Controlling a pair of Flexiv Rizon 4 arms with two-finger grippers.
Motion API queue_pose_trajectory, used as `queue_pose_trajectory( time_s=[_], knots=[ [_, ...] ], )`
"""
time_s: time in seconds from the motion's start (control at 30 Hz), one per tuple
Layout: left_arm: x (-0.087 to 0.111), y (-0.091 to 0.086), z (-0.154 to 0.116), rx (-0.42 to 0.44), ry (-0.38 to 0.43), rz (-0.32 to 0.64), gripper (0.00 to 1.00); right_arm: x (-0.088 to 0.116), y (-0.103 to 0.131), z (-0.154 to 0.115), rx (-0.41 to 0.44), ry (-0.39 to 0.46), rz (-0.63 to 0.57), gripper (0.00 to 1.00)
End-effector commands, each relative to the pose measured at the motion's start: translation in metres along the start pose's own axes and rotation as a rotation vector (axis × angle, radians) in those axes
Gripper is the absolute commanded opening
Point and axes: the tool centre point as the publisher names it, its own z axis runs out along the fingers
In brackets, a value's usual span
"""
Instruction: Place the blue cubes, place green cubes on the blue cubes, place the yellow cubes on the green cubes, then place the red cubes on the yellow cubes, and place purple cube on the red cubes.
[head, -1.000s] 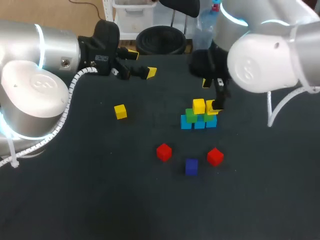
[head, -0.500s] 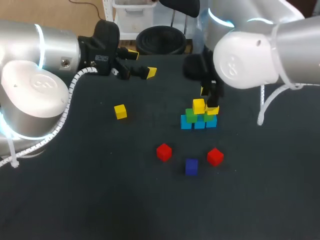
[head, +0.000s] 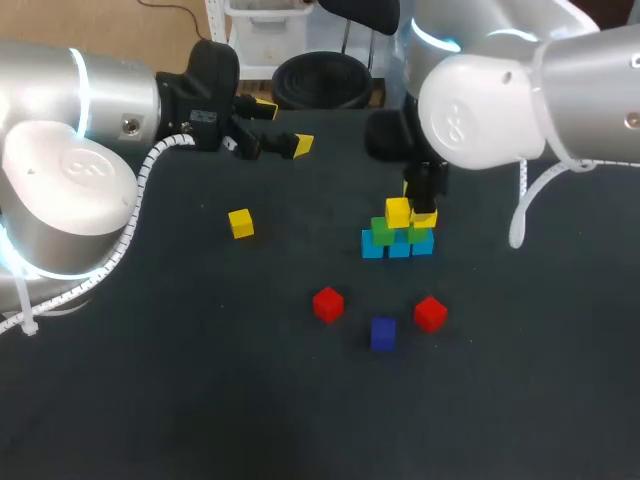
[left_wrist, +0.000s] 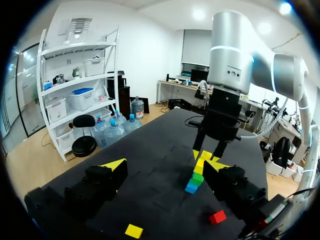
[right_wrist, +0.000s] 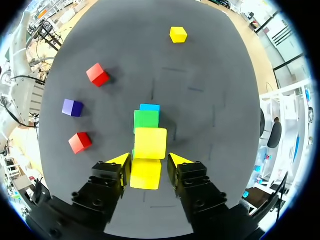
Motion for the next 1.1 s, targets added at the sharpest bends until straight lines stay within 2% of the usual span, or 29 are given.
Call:
queue_pose_trajectory(
  time_s=[0.03, 0.27, 0.5, 0.67, 0.7, 0.73, 0.77, 0.8, 1.1],
  knots=[
    [0.0015, 0.0005, 0.0002, 0.001, -0.007, 0.002, 1.0, 0.0006, 0.0004, 0.0001, -0.003, 0.001, 0.002, 0.4],
    [0.0015, 0.0005, 0.0002, 0.001, -0.007, 0.002, 1.0, 0.001, 0.0024, 0.0004, -0.009, 0.001, 0.003, 0.24],
    [0.0015, 0.0005, 0.0002, 0.001, -0.007, 0.002, 1.0, 0.0011, 0.0045, 0.0011, -0.016, 0.0, 0.006, 0.29],
    [0.0015, 0.0005, 0.0002, 0.001, -0.007, 0.002, 1.0, 0.0016, 0.0048, 0.0012, -0.015, 0.001, 0.014, 0.47],
    [0.0015, 0.0005, 0.0002, 0.001, -0.007, 0.002, 1.0, 0.0018, 0.0046, 0.0012, -0.014, 0.001, 0.015, 0.63],
    [0.0015, 0.0005, 0.0002, 0.001, -0.007, 0.002, 1.0, 0.0018, 0.0046, 0.0012, -0.014, 0.001, 0.017, 0.72],
    [0.0015, 0.0005, 0.0002, 0.001, -0.007, 0.002, 1.0, 0.0019, 0.0045, 0.0012, -0.013, 0.002, 0.018, 0.93],
    [0.0015, 0.0005, 0.0002, 0.001, -0.007, 0.002, 1.0, 0.002, 0.0045, 0.0011, -0.013, 0.002, 0.019, 1.0],
    [0.0015, 0.0005, 0.0002, 0.001, -0.007, 0.002, 1.0, -0.0028, 0.0051, 0.0011, -0.019, -0.001, 0.022, 1.0]
  ],
)
